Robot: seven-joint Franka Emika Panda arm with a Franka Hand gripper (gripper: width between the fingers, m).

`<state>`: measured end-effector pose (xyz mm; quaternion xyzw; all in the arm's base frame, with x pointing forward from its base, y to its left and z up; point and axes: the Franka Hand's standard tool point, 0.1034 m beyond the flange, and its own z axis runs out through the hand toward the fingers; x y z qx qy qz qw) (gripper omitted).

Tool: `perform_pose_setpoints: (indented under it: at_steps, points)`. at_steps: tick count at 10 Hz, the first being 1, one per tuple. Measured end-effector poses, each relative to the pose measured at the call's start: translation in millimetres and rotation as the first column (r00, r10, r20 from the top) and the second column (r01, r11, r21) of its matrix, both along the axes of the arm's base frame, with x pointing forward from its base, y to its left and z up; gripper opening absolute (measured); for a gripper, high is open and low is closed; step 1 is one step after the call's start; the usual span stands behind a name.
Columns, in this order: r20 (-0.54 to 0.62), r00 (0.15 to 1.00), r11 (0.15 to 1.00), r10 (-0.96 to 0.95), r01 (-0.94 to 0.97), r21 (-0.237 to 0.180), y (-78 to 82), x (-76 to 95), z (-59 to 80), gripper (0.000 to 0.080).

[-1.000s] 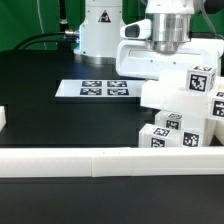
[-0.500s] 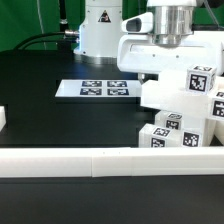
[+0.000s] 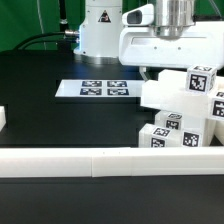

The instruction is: Assemble chair

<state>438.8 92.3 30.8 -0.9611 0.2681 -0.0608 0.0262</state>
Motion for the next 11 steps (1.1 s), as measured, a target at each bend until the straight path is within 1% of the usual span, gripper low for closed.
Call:
perform_pose_setpoints:
  at_steps: [4, 5, 7, 10, 11]
  points:
    - [-0.002, 1.0, 1.0, 0.0, 0.0, -0.001, -0.3, -0.7, -1.2, 0.0649]
    - [-0.01, 1.0, 1.0, -0.004, 0.004, -0.004, -2.4, -7.0, -2.9, 0.0649]
    - [-0.023, 1.0, 1.0, 0.004, -0.004, -0.005, -0.4, -18.1, -3.8, 0.0649]
    - [-0.028, 0.999, 1.0, 0.021, -0.021, -0.011, -2.1, -22.9, -6.0, 0.0649]
    - [-0.029, 0.999, 1.0, 0.027, -0.028, -0.012, 1.5, -24.7, -7.8, 0.0649]
